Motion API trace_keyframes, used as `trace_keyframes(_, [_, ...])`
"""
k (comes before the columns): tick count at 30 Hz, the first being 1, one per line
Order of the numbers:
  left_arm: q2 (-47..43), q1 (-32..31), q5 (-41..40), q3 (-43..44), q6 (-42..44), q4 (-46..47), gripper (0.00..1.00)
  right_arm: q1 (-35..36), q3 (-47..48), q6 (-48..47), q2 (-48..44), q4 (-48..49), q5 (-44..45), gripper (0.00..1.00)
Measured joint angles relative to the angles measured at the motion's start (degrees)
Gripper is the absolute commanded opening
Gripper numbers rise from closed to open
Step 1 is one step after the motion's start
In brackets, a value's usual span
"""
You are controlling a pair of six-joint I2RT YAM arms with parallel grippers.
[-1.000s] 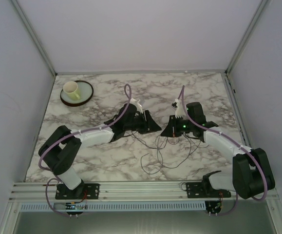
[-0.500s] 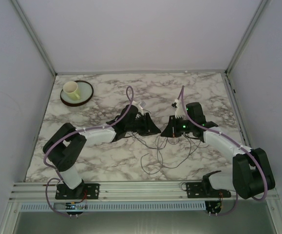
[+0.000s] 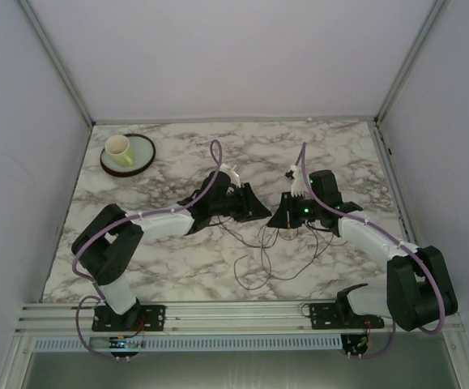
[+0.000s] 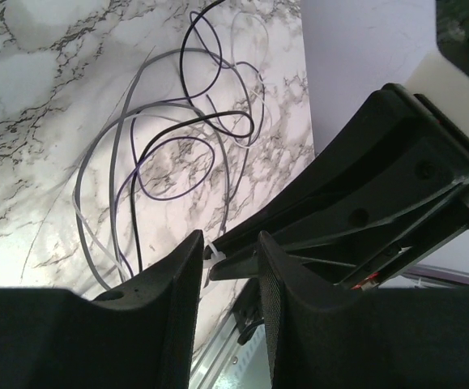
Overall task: Zip-tie the wires
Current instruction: Tie the cable at the center of the board.
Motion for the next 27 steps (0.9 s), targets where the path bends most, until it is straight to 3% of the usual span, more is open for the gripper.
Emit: trace_keyframes(27, [0.6,0.0,0.3,1.6,1.8,-2.8,0.28,0.0,0.0,0.0,0.0,0.0,0.2,0.00])
